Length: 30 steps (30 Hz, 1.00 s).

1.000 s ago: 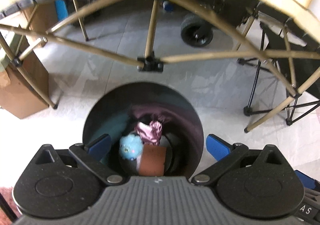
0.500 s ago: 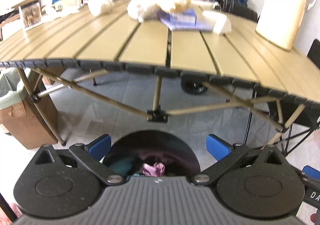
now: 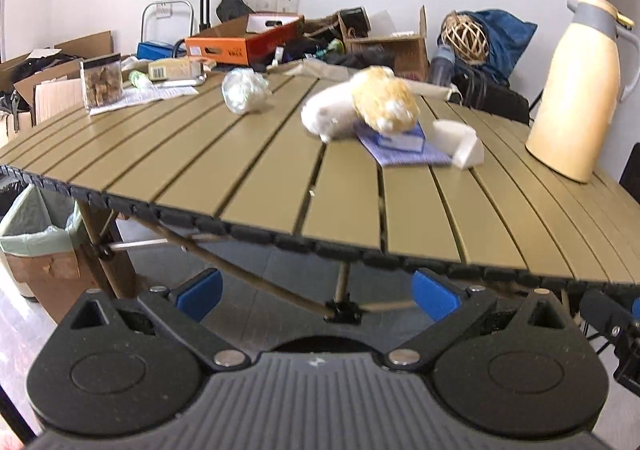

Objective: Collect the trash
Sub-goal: 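Raise both tools from the bin up toward the items on the table, then close the right tool on the white-and-yellow plush toy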

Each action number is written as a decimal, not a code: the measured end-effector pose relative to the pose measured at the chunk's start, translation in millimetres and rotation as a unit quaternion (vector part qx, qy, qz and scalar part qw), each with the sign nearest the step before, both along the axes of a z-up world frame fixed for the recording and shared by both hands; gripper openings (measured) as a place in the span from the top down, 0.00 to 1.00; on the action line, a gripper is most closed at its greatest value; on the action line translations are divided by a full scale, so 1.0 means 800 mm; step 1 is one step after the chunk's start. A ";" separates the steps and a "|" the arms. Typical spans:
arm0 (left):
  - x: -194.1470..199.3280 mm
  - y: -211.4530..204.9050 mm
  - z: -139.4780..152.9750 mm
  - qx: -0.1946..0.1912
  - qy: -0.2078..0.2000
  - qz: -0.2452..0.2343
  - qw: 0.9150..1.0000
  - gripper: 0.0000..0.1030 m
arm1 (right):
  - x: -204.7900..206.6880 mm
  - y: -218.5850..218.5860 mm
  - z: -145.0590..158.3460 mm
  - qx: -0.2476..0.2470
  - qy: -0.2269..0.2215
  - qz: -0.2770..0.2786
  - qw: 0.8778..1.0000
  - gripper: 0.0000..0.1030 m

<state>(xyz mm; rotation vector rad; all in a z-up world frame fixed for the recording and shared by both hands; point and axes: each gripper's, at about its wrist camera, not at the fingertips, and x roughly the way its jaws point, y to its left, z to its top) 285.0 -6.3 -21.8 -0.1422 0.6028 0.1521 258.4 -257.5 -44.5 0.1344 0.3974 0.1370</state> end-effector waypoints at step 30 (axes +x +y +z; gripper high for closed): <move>0.112 0.177 0.051 -0.005 -0.041 0.092 0.995 0.00 | 0.182 0.164 0.046 0.033 -0.059 0.036 0.997 0.07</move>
